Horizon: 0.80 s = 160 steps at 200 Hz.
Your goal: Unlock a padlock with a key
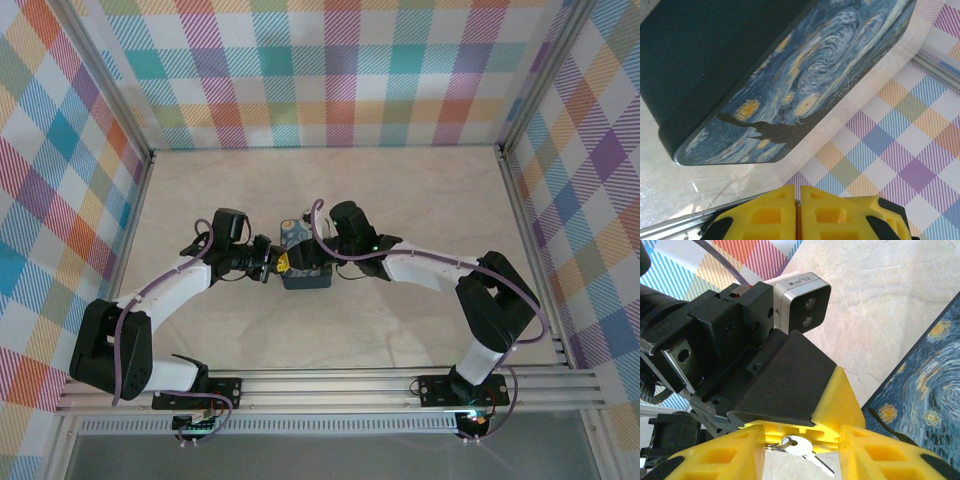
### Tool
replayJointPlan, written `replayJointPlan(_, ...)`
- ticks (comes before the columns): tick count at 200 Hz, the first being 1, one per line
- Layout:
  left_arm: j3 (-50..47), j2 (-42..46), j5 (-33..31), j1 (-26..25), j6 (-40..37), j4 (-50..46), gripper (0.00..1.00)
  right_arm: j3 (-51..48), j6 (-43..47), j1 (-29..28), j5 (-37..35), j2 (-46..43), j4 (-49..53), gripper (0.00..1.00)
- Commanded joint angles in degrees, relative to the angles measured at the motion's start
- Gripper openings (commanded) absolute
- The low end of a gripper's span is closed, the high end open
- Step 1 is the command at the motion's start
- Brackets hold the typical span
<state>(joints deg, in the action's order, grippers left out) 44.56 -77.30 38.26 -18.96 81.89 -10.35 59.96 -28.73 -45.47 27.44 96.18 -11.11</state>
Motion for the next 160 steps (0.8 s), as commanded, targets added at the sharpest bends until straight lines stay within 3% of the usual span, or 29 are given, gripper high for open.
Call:
replayJointPlan(1, -0.3, 0.6, 0.6, 0.2, 2.3, 3.7, 0.0, -0.4, -0.9, -2.3, 3.4, -0.3, -3.2, 0.37)
replayJointPlan(160, -0.8, 1.4, -0.6, 1.0, 4.7, 3.8, 0.0, 1.0, -2.7, -2.9, 3.1, 1.3, -3.5, 0.39)
